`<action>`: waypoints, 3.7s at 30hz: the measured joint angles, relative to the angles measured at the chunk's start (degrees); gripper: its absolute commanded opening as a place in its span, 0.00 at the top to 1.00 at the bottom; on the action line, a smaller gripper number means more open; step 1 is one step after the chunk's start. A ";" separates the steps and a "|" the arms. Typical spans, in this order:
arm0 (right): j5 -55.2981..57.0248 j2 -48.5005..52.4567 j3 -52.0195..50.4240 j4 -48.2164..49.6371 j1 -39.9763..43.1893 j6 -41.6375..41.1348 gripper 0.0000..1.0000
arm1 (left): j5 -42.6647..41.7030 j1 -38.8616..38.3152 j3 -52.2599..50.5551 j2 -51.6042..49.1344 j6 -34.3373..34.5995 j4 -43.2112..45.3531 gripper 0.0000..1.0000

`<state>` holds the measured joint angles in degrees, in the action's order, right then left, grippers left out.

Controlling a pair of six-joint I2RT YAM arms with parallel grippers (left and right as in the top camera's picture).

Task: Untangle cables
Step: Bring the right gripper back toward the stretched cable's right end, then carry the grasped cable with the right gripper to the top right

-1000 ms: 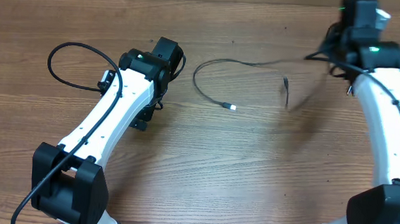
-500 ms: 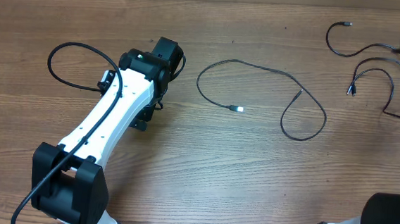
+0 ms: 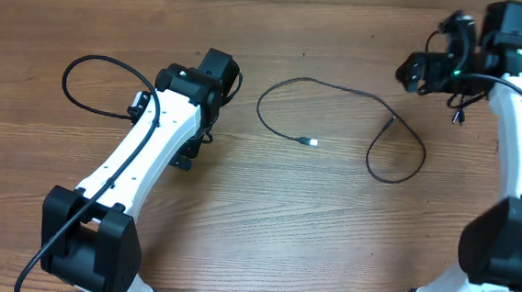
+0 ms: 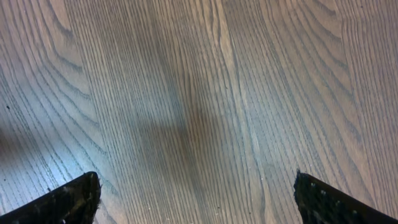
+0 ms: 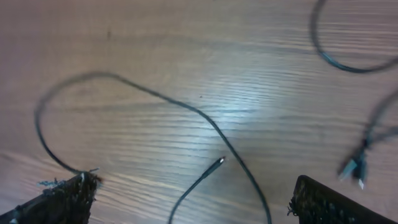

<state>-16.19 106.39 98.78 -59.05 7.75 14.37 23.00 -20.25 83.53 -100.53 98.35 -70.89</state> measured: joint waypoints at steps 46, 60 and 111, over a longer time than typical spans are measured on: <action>-7.04 24.65 -0.76 14.01 -5.53 33.75 0.60 | -0.02 0.00 0.00 0.00 0.00 0.00 0.00; -6.27 24.94 -0.76 17.86 -5.53 33.68 0.96 | -0.02 0.00 0.00 0.00 0.00 0.00 0.01; 45.51 -16.57 10.71 3.80 -2.32 -11.52 0.43 | -0.02 0.00 0.00 0.00 0.00 0.02 0.00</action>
<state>29.32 89.82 109.49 -55.24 5.43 2.85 22.98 -20.25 83.53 -100.53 98.35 -70.87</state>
